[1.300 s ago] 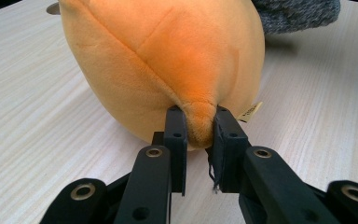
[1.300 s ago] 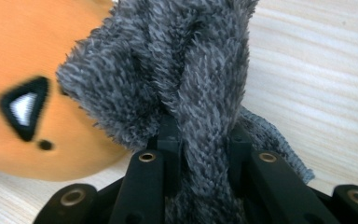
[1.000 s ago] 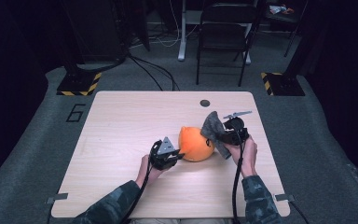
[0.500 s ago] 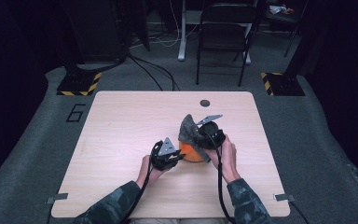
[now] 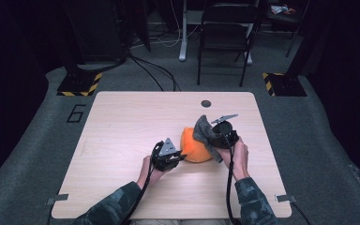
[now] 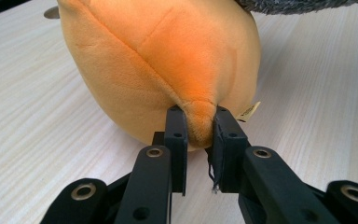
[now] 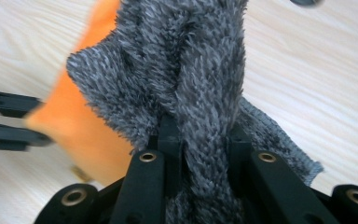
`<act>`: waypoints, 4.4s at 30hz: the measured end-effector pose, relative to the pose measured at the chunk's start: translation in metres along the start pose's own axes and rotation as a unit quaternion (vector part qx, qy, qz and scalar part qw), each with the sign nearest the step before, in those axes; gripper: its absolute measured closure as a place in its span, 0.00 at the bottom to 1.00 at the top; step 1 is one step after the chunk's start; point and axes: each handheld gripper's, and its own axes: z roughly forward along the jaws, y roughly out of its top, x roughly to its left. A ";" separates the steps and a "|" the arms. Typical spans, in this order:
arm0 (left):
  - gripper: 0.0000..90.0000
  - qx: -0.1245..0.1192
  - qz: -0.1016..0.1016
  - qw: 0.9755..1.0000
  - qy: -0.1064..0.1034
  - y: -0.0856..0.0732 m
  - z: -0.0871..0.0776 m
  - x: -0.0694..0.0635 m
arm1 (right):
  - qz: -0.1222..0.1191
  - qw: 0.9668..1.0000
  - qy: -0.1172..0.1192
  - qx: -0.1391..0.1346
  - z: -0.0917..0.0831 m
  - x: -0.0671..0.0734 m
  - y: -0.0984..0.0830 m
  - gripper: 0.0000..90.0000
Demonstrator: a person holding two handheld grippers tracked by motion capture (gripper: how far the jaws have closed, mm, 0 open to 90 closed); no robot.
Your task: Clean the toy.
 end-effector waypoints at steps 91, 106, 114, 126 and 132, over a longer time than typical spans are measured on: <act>0.51 -0.002 0.037 0.999 0.032 -0.004 0.002 0.004 | 0.021 0.999 0.034 0.003 0.010 -0.007 -0.005 0.83; 0.79 -0.022 0.087 0.993 0.072 0.000 0.011 -0.008 | 0.022 0.999 0.031 0.001 0.011 -0.008 -0.006 0.83; 0.86 -0.044 0.030 0.998 0.046 0.011 0.007 -0.003 | 0.032 0.999 0.030 -0.017 -0.006 -0.015 -0.002 0.83; 0.86 -0.037 -0.012 0.999 0.013 0.028 -0.003 -0.007 | -0.036 0.996 0.055 -0.054 -0.030 0.039 0.020 0.83; 0.85 -0.026 -0.017 1.000 0.007 0.025 0.000 -0.007 | -0.045 0.997 0.050 -0.023 -0.007 0.045 0.016 0.83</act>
